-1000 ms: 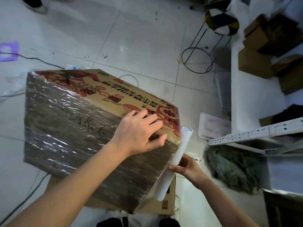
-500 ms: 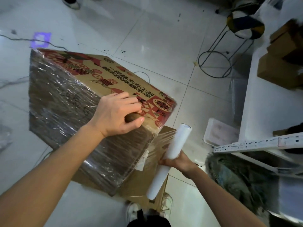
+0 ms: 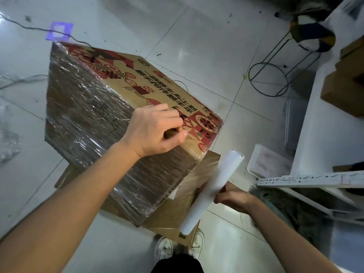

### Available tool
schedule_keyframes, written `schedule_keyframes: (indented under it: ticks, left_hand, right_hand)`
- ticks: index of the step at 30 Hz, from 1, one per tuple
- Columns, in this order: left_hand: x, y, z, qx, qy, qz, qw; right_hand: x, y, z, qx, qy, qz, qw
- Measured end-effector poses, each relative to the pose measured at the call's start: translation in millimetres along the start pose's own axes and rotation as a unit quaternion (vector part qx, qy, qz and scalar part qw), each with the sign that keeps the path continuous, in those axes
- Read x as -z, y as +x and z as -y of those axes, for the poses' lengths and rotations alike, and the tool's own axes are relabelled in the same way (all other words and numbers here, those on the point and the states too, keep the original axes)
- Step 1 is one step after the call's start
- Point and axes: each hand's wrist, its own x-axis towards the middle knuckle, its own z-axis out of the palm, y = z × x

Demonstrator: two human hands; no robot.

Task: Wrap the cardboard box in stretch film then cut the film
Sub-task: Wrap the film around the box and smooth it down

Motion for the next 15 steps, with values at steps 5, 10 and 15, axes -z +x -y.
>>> schedule_keyframes:
  ticks: [5,10,15]
  left_hand:
    - [0.0,-3.7,-0.5,-0.004,-0.002,-0.001,1.000]
    - [-0.5,-3.8,-1.0,-0.008,-0.018,-0.001,1.000]
    - [0.4,-14.1,-2.4,-0.008,-0.033,-0.024,0.999]
  right_hand:
    - [1.2,-1.2,1.4,0.008,-0.013,-0.052,0.999]
    - [-1.1,10.6,12.3,0.036,0.006,-0.128,0.991]
    - [-5.2,37.2,31.8,0.023,-0.013,-0.171,0.985]
